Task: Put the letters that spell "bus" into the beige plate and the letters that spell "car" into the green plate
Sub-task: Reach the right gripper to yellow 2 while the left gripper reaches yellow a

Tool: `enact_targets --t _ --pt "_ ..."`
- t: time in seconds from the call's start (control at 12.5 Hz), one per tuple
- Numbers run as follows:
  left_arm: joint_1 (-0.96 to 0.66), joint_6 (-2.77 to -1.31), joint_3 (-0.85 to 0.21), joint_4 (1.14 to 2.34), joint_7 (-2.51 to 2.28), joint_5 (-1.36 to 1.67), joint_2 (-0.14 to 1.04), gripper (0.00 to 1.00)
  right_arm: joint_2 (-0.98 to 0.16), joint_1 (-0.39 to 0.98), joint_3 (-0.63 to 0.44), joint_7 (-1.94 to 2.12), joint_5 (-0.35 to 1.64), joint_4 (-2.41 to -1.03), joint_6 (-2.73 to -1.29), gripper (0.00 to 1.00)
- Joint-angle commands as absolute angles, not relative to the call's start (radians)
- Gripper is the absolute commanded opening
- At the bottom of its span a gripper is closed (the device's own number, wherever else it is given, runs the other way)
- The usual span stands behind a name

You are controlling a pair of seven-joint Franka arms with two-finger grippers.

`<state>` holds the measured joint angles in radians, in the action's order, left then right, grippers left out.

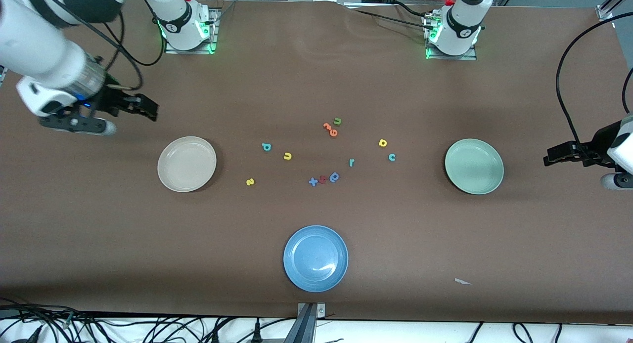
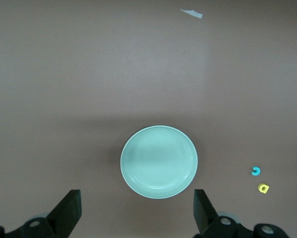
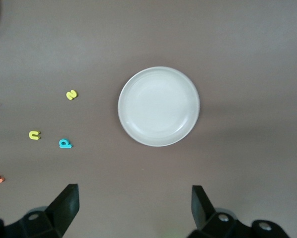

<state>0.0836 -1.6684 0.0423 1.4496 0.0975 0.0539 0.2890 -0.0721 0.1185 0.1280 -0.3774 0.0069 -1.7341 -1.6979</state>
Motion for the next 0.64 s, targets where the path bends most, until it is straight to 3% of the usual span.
enact_targets --t 0.0,0.32,0.56 --pt "0.097 -1.675 0.043 1.453 0.106 0.077 0.290 0.99 -0.158 0.175 0.129 -0.500 -0.011 -1.727 -1.768 1.00" --pt "0.080 -1.677 0.035 1.453 0.086 0.095 0.316 1.00 -0.296 0.267 0.127 -0.771 -0.052 -1.744 -1.940 1.00" --pt "0.000 -1.674 0.035 1.479 -0.059 0.110 0.324 1.00 -0.359 0.323 0.129 -0.992 -0.052 -1.744 -1.979 1.00"
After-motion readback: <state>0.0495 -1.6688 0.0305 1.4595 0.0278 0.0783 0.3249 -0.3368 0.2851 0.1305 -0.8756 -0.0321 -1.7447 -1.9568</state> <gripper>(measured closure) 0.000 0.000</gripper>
